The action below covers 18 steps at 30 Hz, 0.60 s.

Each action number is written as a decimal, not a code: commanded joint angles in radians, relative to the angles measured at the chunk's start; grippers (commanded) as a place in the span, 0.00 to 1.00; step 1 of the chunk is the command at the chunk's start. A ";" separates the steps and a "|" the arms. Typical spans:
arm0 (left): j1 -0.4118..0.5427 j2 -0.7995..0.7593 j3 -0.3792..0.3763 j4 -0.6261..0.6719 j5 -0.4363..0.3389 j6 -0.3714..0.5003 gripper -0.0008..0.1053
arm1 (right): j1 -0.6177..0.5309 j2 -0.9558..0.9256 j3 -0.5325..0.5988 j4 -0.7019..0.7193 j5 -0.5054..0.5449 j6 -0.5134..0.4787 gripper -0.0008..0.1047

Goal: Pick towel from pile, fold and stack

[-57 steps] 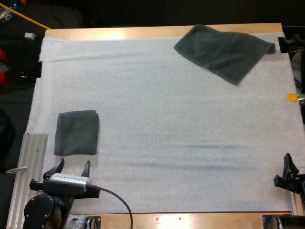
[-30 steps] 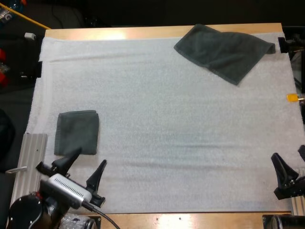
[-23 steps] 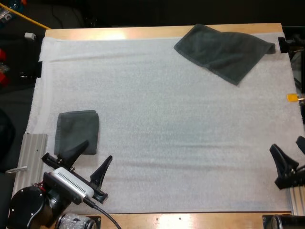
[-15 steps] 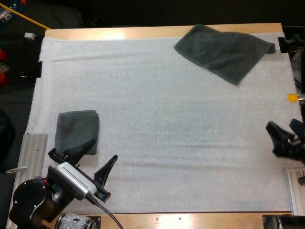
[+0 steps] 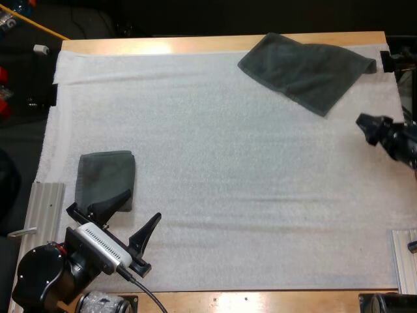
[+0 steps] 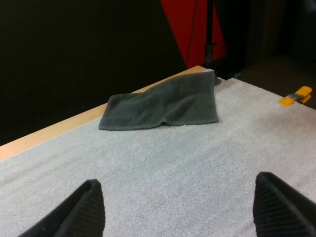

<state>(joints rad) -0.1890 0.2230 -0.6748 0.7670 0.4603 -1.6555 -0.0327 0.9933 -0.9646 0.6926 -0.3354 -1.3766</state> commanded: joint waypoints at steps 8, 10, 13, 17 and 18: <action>-0.006 0.000 -0.006 -0.017 0.008 -0.003 0.58 | 0.110 0.226 -0.154 -0.007 0.205 0.012 0.64; -0.006 0.000 -0.006 -0.017 0.008 -0.005 0.58 | 0.130 0.283 -0.184 -0.007 0.245 0.017 0.64; -0.006 0.000 -0.006 -0.017 0.008 -0.016 0.58 | 0.145 0.370 -0.228 -0.007 0.283 0.028 0.64; -0.006 0.000 -0.006 -0.017 0.008 -0.023 0.58 | 0.146 0.491 -0.277 -0.007 0.283 0.072 0.64; -0.006 0.000 -0.006 -0.017 0.008 -0.023 0.58 | 0.146 0.524 -0.286 -0.007 0.287 0.076 0.64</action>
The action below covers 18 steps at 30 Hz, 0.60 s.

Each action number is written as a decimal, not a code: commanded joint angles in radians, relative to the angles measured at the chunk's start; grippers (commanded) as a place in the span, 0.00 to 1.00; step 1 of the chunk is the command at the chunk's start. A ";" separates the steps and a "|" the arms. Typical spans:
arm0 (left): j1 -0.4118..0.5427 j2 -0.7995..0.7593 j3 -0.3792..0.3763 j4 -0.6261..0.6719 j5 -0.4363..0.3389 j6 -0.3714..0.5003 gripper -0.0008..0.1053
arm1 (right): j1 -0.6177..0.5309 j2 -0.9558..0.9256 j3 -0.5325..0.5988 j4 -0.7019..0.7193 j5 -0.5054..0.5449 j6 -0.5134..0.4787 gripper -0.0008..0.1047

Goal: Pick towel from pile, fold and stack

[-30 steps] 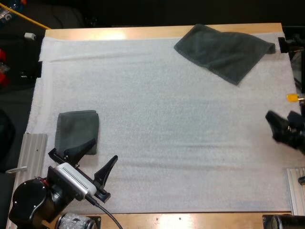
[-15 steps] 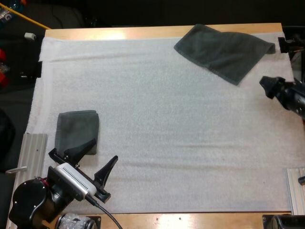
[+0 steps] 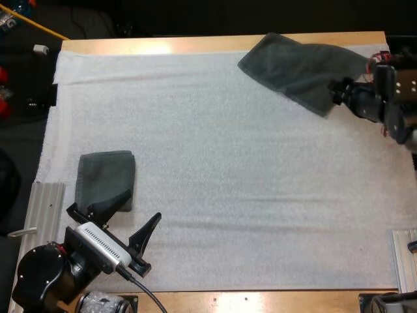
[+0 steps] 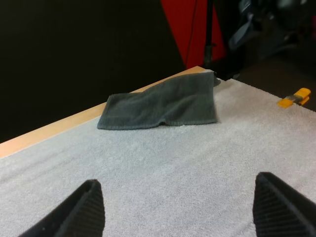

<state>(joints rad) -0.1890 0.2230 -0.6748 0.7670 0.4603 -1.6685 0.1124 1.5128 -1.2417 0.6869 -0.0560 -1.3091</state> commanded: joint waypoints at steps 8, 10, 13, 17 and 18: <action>-0.006 0.000 -0.006 -0.017 0.008 -0.010 0.58 | 0.000 0.197 -0.035 -0.049 -0.006 0.088 0.64; -0.006 0.000 -0.006 -0.017 0.008 -0.017 0.58 | 0.000 0.240 -0.035 -0.086 -0.037 0.125 0.64; -0.006 0.000 -0.006 -0.017 0.008 -0.038 0.58 | 0.000 0.303 -0.035 -0.152 -0.082 0.209 0.64; -0.006 0.000 -0.006 -0.017 0.008 -0.054 0.58 | 0.000 0.378 -0.035 -0.216 -0.084 0.319 0.64; -0.006 0.000 -0.006 -0.017 0.008 -0.054 0.58 | 0.000 0.393 -0.035 -0.229 -0.084 0.331 0.64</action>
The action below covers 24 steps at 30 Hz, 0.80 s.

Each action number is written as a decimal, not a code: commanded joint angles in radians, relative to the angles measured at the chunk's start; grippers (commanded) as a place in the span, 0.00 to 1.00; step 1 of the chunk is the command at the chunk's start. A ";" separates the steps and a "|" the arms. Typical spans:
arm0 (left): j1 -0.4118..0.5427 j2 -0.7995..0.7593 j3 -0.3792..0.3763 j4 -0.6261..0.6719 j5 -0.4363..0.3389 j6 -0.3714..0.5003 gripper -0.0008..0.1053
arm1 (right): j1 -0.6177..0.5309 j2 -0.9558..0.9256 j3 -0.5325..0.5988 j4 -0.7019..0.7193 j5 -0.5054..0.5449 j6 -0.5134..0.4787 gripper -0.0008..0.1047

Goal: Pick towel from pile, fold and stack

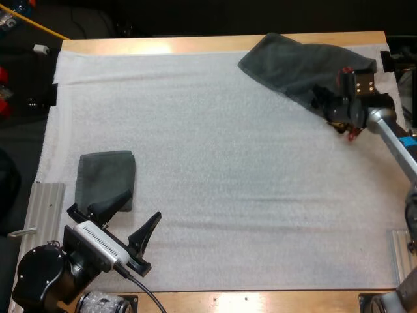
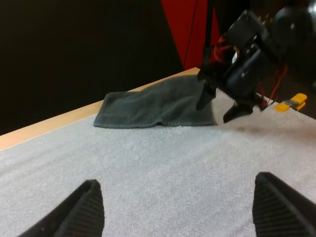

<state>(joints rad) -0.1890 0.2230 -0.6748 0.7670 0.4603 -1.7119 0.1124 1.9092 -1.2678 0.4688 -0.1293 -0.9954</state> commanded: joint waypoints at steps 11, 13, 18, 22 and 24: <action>-0.006 0.000 -0.006 -0.017 0.008 -0.011 0.58 | -0.002 0.056 -0.009 -0.145 0.015 0.126 0.64; -0.006 0.000 -0.006 -0.017 0.008 -0.011 0.58 | -0.002 0.068 -0.009 -0.148 0.013 0.149 0.64; -0.006 0.000 -0.006 -0.017 0.008 -0.011 0.58 | -0.002 0.090 -0.009 -0.152 -0.008 0.156 0.64; -0.006 0.000 -0.006 -0.017 0.008 -0.011 0.58 | -0.002 0.090 -0.009 -0.154 -0.002 0.156 0.50; -0.006 0.000 -0.006 -0.017 0.008 -0.011 0.58 | -0.002 0.090 -0.009 -0.155 -0.002 0.156 0.34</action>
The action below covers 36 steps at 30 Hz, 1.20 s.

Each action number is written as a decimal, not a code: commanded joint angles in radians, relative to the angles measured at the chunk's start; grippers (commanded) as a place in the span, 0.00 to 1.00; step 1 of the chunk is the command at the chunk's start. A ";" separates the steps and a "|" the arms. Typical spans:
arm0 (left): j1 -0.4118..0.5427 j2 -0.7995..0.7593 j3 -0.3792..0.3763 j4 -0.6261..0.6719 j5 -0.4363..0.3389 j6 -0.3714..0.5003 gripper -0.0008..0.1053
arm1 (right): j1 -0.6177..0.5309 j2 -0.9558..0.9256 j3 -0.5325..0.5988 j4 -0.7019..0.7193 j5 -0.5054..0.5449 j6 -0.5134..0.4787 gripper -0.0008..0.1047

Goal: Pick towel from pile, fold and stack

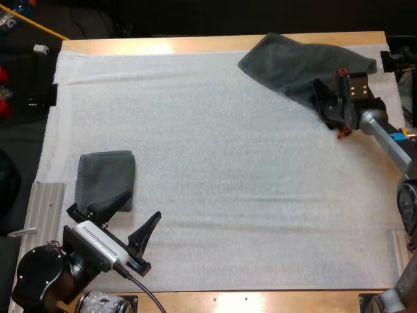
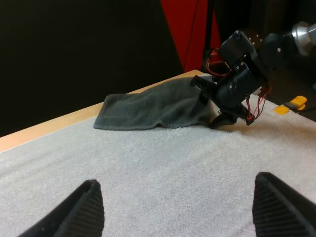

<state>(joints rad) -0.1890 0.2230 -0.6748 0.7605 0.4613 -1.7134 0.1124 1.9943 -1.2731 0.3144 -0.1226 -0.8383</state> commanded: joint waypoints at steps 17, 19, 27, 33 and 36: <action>-0.006 0.010 -0.006 -0.011 0.007 -0.009 0.58 | 0.105 -0.228 -0.004 0.087 -0.026 -0.414 0.01; -0.006 0.016 -0.006 -0.011 0.007 -0.009 0.58 | 0.129 -0.277 -0.004 0.122 -0.036 -0.451 0.01; -0.006 0.053 -0.006 -0.011 0.007 -0.009 0.58 | 0.294 -0.472 -0.004 0.329 -0.047 -0.581 0.01; -0.006 0.053 -0.006 -0.041 0.007 -0.009 0.58 | 0.434 -0.533 -0.004 0.606 -0.054 -0.626 0.01; -0.006 0.053 -0.006 -0.058 0.007 -0.009 0.58 | 0.513 -0.533 0.016 0.739 -0.059 -0.657 0.01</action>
<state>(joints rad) -0.1890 0.2754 -0.6748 0.7264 0.4613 -1.7146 0.6171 1.4649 -1.2588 1.0065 -0.1702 -1.4724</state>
